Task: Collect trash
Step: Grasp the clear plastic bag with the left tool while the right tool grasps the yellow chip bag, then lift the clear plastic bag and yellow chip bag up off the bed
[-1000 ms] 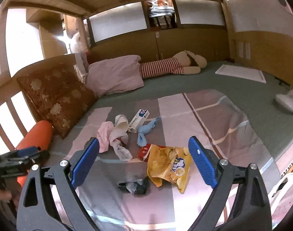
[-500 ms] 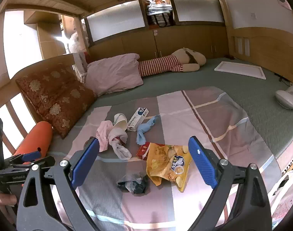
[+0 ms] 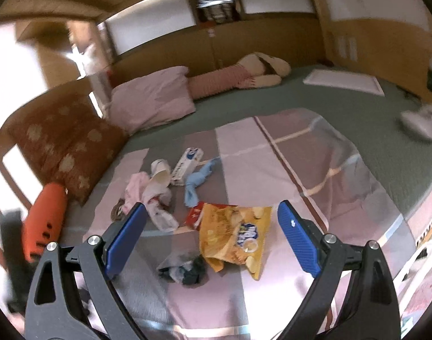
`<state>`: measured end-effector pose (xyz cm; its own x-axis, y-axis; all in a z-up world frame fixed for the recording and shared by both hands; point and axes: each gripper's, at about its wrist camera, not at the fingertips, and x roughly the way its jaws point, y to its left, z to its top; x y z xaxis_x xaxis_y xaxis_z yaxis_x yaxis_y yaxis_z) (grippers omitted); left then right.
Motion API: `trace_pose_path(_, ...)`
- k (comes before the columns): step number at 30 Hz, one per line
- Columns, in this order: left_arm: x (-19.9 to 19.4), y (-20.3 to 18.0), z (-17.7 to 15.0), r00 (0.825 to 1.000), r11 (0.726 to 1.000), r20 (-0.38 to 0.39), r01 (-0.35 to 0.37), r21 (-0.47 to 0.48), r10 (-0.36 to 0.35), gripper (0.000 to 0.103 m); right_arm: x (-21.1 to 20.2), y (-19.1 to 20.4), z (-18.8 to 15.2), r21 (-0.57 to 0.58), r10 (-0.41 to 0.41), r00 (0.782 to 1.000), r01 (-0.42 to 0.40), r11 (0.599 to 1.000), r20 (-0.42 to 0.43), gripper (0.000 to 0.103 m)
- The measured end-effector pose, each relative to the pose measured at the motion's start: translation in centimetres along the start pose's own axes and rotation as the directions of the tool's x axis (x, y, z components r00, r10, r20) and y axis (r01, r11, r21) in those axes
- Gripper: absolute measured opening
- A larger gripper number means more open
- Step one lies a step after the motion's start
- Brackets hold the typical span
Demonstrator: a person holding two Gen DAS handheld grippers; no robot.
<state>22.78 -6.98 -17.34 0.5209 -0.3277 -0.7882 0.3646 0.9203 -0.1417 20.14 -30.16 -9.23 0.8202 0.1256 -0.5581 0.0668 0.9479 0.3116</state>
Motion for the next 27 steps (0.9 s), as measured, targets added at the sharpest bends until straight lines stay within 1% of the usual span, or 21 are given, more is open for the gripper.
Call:
trace_pose_path(4, 5.9, -3.2, 0.0, 0.996, 0.995, -0.088, 0.025, 0.095, -0.016, 0.099, 0.8, -1.3, -0.1, 0.044, -0.007, 1.000, 0.008, 0.999, -0.027, 0.092)
trace_pose_path(5, 7.1, -3.6, 0.0, 0.995, 0.994, -0.101, 0.033, 0.100, -0.023, 0.099, 1.0, -1.4, -0.2, 0.044, -0.010, 0.999, 0.011, 0.999, -0.037, 0.092)
trace_pose_path(7, 9.0, -3.7, 0.2, 0.992, 0.995, -0.127, 0.024, 0.097, -0.012, 0.099, 1.6, -1.6, -0.2, 0.040, -0.020, 0.998, 0.023, 0.999, -0.059, 0.092)
trace_pose_path(8, 10.1, -3.5, 0.2, 0.990, 0.997, -0.144, 0.005, 0.083, 0.007, 0.091, 2.0, -1.6, -0.3, 0.035, -0.028, 0.997, 0.030, 0.999, -0.072, 0.092)
trace_pose_path(10, 11.5, -2.5, 0.2, 0.983, 0.999, -0.180, 0.022, 0.025, -0.018, 0.066, 3.0, -1.7, -0.2, 0.027, -0.038, 0.994, 0.041, 0.999, -0.103, 0.092)
trace_pose_path(11, 11.0, -2.4, 0.5, 0.986, 1.000, -0.164, 0.020, 0.020, -0.016, 0.058, 3.5, -1.9, -0.2, 0.030, -0.038, 0.992, 0.042, 0.999, -0.123, 0.092)
trace_pose_path(13, 9.6, -2.0, 1.1, 0.989, 1.000, -0.150, 0.014, 0.001, -0.014, 0.056, 4.9, -2.0, -0.2, 0.039, -0.028, 0.985, 0.035, 0.999, -0.171, 0.092)
trace_pose_path(15, 6.0, -1.5, 2.2, 0.996, 0.998, -0.074, 0.037, -0.040, -0.040, 0.055, 7.0, -1.5, -0.3, 0.003, -0.026, 0.972, 0.027, 1.000, -0.234, 0.092)
trace_pose_path(16, 4.5, -1.4, 2.6, 0.998, 0.998, -0.039, 0.037, -0.043, -0.038, 0.055, 8.0, -1.2, -0.3, -0.023, -0.033, 0.965, 0.028, 0.999, -0.261, 0.092)
trace_pose_path(17, 1.6, -1.1, 3.1, 0.999, 0.999, 0.024, 0.029, -0.042, -0.028, 0.055, 8.9, -1.0, -0.4, -0.041, -0.041, 0.958, 0.031, 0.999, -0.284, 0.092)
trace_pose_path(19, -2.5, -0.2, 3.4, 0.994, 0.999, 0.111, 0.006, -0.048, -0.001, 0.055, 11.5, -0.6, -0.9, -0.068, -0.046, 0.930, 0.023, 0.997, -0.364, 0.092)
trace_pose_path(21, -5.8, 1.1, 3.4, 0.985, 0.998, 0.172, -0.008, -0.068, 0.020, 0.056, 13.4, -0.3, -1.7, -0.087, -0.051, 0.906, 0.015, 0.996, -0.420, 0.092)
trace_pose_path(23, -8.7, 3.0, 3.1, 0.973, 0.994, 0.223, -0.027, -0.109, 0.051, 0.057, 15.2, -0.1, -2.7, -0.115, -0.078, 0.876, 0.026, 0.993, -0.476, 0.091)
trace_pose_path(24, -9.6, 3.7, 2.7, 0.968, 0.991, 0.240, -0.039, -0.129, 0.070, 0.057, 16.1, -0.1, -3.3, -0.121, -0.083, 0.855, 0.024, 0.992, -0.512, 0.088)
trace_pose_path(25, -10.6, 4.8, 2.4, 0.962, 0.987, 0.258, -0.055, -0.151, 0.093, 0.058, 16.5, -0.1, -3.7, -0.122, -0.080, 0.842, 0.017, 0.992, -0.534, 0.081)
trace_pose_path(26, -10.9, 5.1, 2.2, 0.958, 0.985, 0.265, -0.063, -0.162, 0.105, 0.058, 16.5, 0.1, -3.9, -0.130, -0.083, 0.833, 0.013, 0.991, -0.546, 0.057)
trace_pose_path(27, -11.3, 5.6, 2.0, 0.955, 0.982, 0.270, -0.075, -0.174, 0.120, 0.058, 16.3, 0.4, -4.0, -0.139, -0.077, 0.829, 0.000, 0.990, -0.553, 0.050)
